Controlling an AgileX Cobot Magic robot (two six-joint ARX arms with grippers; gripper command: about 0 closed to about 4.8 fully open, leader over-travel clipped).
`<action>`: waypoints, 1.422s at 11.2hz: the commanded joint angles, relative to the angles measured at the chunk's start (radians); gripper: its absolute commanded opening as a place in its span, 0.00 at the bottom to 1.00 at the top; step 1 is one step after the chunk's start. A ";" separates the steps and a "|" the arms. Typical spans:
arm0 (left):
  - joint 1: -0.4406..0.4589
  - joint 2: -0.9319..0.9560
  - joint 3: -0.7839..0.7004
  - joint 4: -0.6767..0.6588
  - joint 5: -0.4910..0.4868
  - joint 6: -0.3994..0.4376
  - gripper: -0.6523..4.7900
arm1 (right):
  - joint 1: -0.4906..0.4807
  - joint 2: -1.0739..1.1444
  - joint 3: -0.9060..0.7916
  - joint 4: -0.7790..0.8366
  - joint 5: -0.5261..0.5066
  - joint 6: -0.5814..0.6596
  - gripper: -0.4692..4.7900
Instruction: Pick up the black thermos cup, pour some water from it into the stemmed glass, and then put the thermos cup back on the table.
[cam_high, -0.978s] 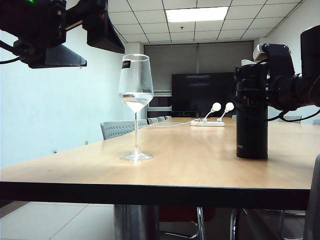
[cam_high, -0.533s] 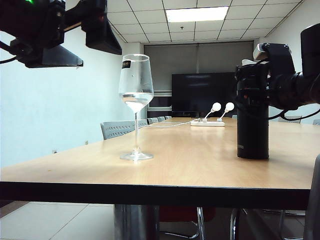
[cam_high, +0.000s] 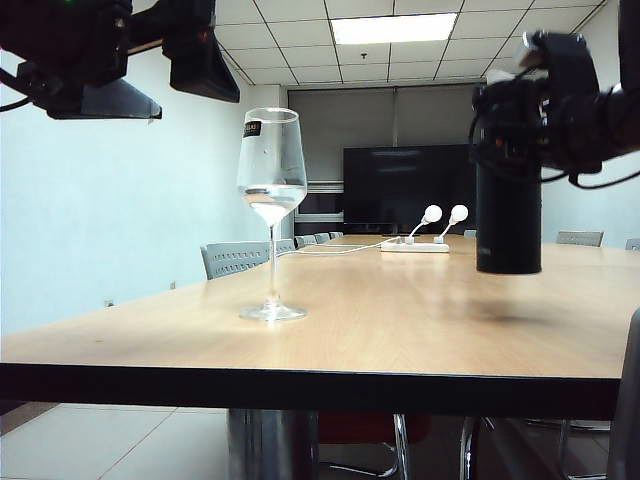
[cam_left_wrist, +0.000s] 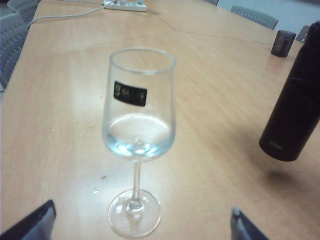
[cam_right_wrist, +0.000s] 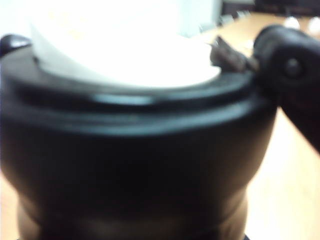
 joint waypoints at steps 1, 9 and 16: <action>0.000 -0.004 0.016 0.009 -0.003 0.004 0.96 | 0.033 -0.073 0.048 0.000 -0.012 -0.002 0.44; 0.001 -0.004 0.166 -0.164 -0.044 0.005 0.96 | 0.173 -0.113 0.502 -0.505 -0.011 -0.064 0.44; 0.000 -0.011 0.188 -0.291 -0.066 -0.007 0.96 | 0.249 -0.026 0.559 -0.551 0.041 -0.334 0.44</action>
